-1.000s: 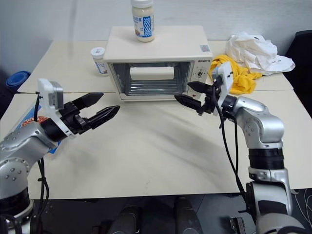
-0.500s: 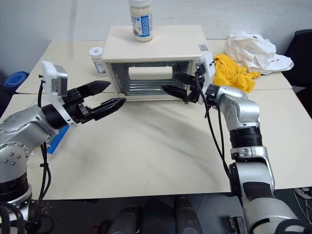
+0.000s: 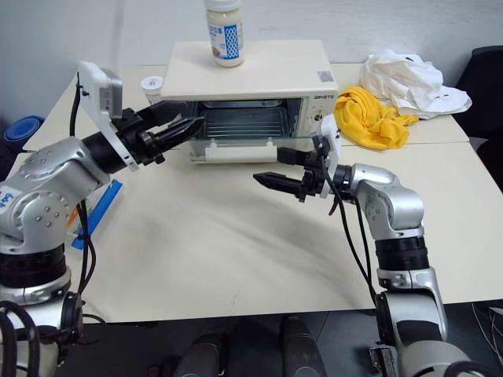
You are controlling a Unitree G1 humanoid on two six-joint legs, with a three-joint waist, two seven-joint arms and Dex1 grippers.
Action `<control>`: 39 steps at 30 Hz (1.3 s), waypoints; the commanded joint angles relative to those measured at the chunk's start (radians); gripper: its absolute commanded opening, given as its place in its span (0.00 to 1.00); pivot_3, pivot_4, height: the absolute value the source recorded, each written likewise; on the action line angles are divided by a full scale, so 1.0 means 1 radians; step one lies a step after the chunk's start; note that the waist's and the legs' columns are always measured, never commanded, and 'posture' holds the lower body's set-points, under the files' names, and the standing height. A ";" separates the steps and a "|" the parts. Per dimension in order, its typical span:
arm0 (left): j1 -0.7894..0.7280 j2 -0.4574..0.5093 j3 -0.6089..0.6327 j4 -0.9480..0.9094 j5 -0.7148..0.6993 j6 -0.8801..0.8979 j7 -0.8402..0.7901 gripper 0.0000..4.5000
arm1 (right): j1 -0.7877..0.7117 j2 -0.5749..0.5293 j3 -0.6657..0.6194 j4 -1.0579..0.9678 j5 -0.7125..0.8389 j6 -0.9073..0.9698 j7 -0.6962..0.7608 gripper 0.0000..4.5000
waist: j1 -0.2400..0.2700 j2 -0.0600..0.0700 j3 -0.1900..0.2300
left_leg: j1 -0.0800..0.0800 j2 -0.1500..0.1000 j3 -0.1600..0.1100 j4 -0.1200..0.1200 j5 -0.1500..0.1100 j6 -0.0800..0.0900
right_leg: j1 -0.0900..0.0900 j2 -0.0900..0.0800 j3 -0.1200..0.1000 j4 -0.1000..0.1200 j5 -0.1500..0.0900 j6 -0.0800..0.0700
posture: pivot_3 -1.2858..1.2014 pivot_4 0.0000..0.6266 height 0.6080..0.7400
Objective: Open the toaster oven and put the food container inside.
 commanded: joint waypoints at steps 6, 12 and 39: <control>-0.147 -0.006 -0.176 0.251 0.229 -0.154 -0.170 0.01 | 0.081 0.025 0.006 -0.146 0.040 0.006 -0.052 1.00 | -0.008 0.000 0.000 | 0.000 0.000 0.000 0.000 0.000 0.000 | 0.000 0.000 0.000 0.000 0.000 0.000 | 0.52 0.24 1.00; -0.183 -0.017 -0.257 0.329 0.326 -0.162 -0.252 0.01 | 0.147 0.015 -0.021 -0.229 0.058 0.015 -0.114 1.00 | -0.009 0.000 0.000 | -0.001 0.000 0.000 0.000 0.000 0.000 | 0.000 0.000 0.000 0.001 0.000 0.000 | 0.52 0.24 1.00; 0.372 0.019 -0.004 -0.299 0.357 0.208 -0.168 0.01 | 0.314 -0.350 -0.234 -0.571 0.469 0.217 -0.160 1.00 | 0.014 -0.001 0.000 | 0.001 0.000 -0.003 0.002 0.000 0.004 | 0.002 0.001 0.001 -0.001 0.000 0.000 | 0.52 0.24 1.00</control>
